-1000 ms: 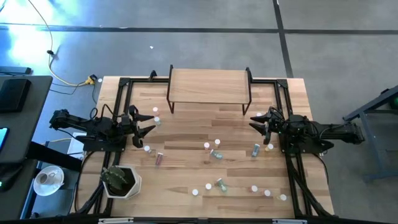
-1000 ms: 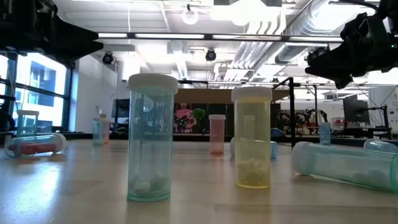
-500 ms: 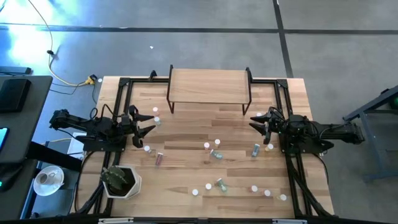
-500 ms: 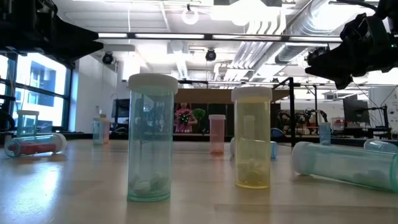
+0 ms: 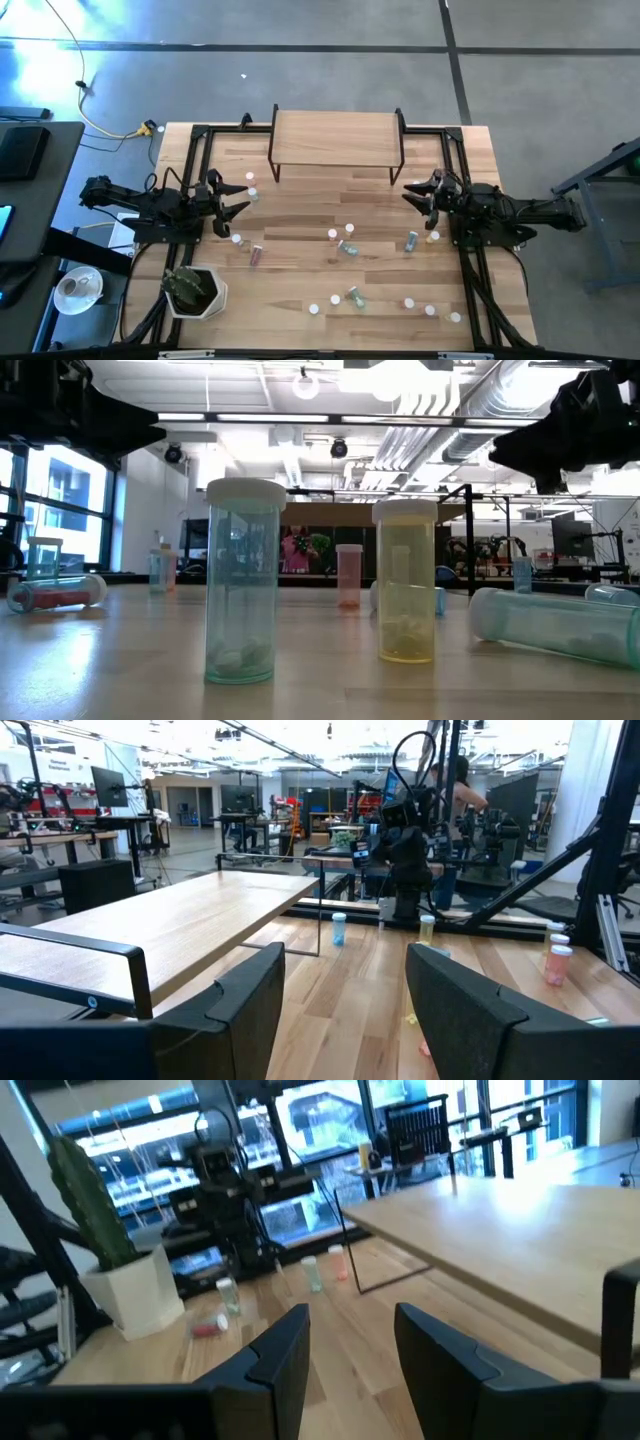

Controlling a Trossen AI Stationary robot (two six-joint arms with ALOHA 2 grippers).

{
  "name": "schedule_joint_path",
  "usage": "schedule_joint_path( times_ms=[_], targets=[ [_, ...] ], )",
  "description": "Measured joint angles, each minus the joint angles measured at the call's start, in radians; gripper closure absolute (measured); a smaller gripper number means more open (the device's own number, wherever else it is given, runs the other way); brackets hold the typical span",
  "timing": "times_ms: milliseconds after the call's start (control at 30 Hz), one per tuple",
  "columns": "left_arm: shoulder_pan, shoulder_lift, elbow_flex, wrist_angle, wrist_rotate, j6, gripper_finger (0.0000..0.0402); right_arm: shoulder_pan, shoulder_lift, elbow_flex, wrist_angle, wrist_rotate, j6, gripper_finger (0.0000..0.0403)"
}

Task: Pick and place medicine bottles onto shelf by color
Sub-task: Put the blue pill bottle on the shelf

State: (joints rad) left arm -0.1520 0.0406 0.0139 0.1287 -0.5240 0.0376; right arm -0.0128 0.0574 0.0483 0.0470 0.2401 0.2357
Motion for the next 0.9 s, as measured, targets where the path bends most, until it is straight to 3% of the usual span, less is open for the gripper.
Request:
schedule_joint_path(
  times_ms=[233, 500, 900],
  targets=[
    [0.000, 0.000, 0.000, 0.000, 0.000, 0.000, 0.0202, 0.000, 0.000, 0.000, 0.131, 0.000, -0.021, 0.0263],
    [0.000, 0.000, 0.000, 0.000, 0.000, 0.000, 0.0202, 0.000, 0.000, 0.001, 0.365, 0.010, -0.186, 0.0263],
    [0.000, 0.000, 0.000, 0.000, 0.000, 0.000, 0.0202, 0.000, 0.000, 0.015, 0.436, 0.374, -0.322, 0.0263]
  ],
)
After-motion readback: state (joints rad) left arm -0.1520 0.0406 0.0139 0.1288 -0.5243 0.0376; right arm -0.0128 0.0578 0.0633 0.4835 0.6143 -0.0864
